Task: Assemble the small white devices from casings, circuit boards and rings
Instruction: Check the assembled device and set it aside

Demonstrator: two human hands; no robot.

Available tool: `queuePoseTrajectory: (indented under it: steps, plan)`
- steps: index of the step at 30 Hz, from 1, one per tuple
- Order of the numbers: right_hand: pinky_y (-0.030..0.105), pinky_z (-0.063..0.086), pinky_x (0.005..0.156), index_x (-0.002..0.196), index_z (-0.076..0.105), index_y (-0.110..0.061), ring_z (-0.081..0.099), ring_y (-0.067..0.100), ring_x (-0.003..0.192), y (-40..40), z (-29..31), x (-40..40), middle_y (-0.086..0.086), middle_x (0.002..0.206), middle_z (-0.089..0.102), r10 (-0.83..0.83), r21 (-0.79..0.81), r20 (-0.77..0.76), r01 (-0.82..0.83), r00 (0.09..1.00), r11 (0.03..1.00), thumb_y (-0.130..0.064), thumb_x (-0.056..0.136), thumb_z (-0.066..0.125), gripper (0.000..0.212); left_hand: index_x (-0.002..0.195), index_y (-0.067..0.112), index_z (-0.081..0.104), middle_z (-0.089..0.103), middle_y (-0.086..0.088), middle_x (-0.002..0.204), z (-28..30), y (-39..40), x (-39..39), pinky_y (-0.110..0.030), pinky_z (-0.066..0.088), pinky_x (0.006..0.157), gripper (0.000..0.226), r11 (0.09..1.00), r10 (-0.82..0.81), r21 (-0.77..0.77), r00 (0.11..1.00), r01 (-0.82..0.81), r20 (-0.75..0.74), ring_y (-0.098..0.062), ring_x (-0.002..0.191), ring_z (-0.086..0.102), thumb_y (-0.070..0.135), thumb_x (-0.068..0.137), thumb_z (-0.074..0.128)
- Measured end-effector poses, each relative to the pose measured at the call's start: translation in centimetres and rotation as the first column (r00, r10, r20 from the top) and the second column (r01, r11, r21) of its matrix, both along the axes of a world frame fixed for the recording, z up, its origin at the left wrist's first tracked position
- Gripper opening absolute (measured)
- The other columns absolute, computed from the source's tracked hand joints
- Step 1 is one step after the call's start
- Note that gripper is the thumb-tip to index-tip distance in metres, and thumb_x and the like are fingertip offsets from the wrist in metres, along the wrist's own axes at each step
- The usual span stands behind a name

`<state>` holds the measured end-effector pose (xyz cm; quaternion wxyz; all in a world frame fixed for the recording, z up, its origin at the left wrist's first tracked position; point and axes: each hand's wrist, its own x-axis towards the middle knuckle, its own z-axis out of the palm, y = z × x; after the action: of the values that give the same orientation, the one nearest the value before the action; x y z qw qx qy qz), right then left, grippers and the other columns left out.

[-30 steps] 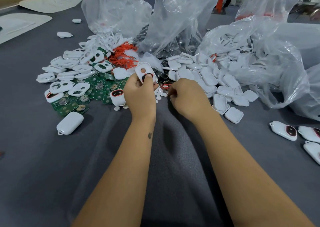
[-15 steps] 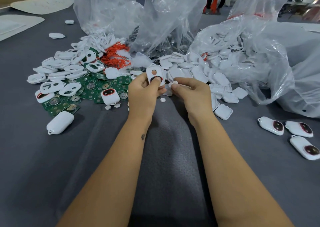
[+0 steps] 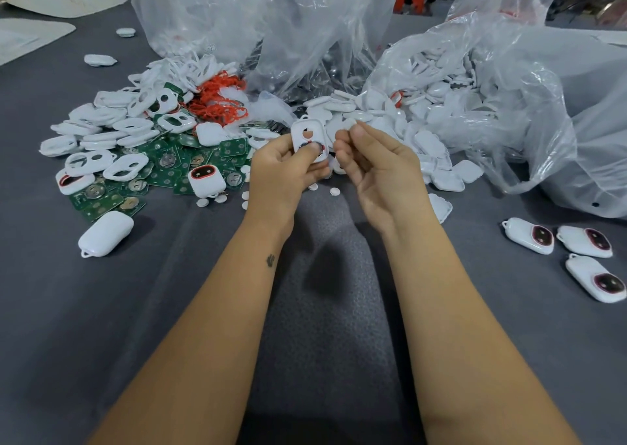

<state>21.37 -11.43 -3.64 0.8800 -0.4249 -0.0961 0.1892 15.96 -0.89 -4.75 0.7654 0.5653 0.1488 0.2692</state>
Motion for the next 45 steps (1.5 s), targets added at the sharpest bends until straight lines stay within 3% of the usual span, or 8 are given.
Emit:
queuePoseTrajectory:
  steps: [5,18,23,27,30,35,40,45]
  plan:
    - [0.015,0.053,0.054,0.077,0.069,-0.005,0.068,0.009,0.058,0.0,0.6,-0.4,0.005,0.067,0.071,0.037,0.131,-0.035,-0.032,0.999,0.991,-0.005,0.095,0.055,0.022,0.096,0.006,0.069,0.069,-0.009,0.089,-0.2,0.0,0.0,-0.025,0.057,0.071,0.017,0.999,-0.042,-0.015,0.999,0.043,0.022,-0.018,0.078,0.065,-0.002,0.093,0.054]
    - [0.014,0.051,0.050,0.062,0.072,-0.014,0.063,0.006,0.051,-0.6,1.1,-1.2,0.000,0.059,0.067,0.215,0.109,0.107,-0.226,0.971,0.968,-0.013,0.090,0.052,0.035,0.101,0.002,0.069,0.071,-0.005,0.085,-0.4,-0.1,-0.1,-0.023,0.056,0.068,0.016,0.996,-0.091,0.010,0.995,0.090,0.037,-0.011,0.075,0.067,-0.002,0.093,0.055]
    - [0.017,0.054,0.052,0.068,0.074,-0.014,0.068,0.009,0.060,-0.9,1.0,-1.3,0.005,0.071,0.073,0.339,0.116,0.193,-0.364,0.921,0.924,-0.021,0.067,0.072,0.007,0.100,0.000,0.068,0.070,-0.009,0.082,-0.5,0.0,0.1,-0.025,0.055,0.066,0.017,0.995,-0.085,0.060,0.996,0.084,0.012,-0.016,0.074,0.066,-0.004,0.090,0.056]
    - [0.016,0.055,0.058,0.069,0.074,-0.014,0.070,0.008,0.066,-1.0,0.8,-1.5,0.006,0.076,0.074,0.447,0.145,0.234,-0.485,0.864,0.862,-0.021,0.062,0.081,0.012,0.091,0.004,0.070,0.071,-0.004,0.073,-0.4,0.0,0.0,-0.023,0.054,0.062,0.013,0.992,-0.103,0.073,0.995,0.102,0.012,-0.015,0.068,0.067,-0.004,0.087,0.060]
    - [0.016,0.055,0.060,0.071,0.073,-0.012,0.069,0.008,0.066,-0.9,0.8,-1.6,0.005,0.073,0.071,0.488,0.225,0.210,-0.527,0.847,0.819,-0.016,0.057,0.088,0.021,0.094,0.007,0.071,0.072,-0.001,0.079,-0.5,-0.1,0.0,-0.025,0.055,0.066,0.013,0.992,-0.106,0.068,0.994,0.104,0.024,-0.015,0.075,0.068,0.000,0.090,0.061]
    - [0.014,0.055,0.063,0.097,0.078,-0.016,0.068,0.006,0.068,-0.8,0.9,-1.8,0.001,0.078,0.070,0.550,0.334,0.232,-0.596,0.803,0.730,-0.015,0.060,0.087,0.039,0.098,0.000,0.068,0.069,-0.002,0.076,-0.6,-0.1,0.2,-0.029,0.055,0.068,0.010,0.993,-0.085,0.083,0.996,0.085,0.003,-0.017,0.076,0.065,0.000,0.091,0.061]
    - [0.017,0.055,0.065,0.089,0.078,-0.009,0.069,0.011,0.072,-0.8,1.0,-1.7,0.007,0.081,0.071,0.552,0.420,0.215,-0.586,0.806,0.693,-0.010,0.068,0.081,0.021,0.102,-0.001,0.068,0.068,0.001,0.075,-0.7,-0.1,0.3,-0.025,0.053,0.068,0.013,0.992,-0.088,0.087,0.996,0.088,-0.003,-0.012,0.073,0.065,0.002,0.093,0.059]
    - [0.021,0.057,0.061,0.085,0.074,-0.002,0.068,0.017,0.067,-1.0,1.1,-1.7,0.014,0.078,0.067,0.579,0.455,0.181,-0.589,0.795,0.668,-0.003,0.068,0.081,0.018,0.104,-0.005,0.066,0.068,0.000,0.075,-0.7,-0.1,0.4,-0.026,0.054,0.066,0.015,0.993,-0.091,0.077,0.996,0.091,-0.004,-0.013,0.072,0.065,0.002,0.092,0.060]
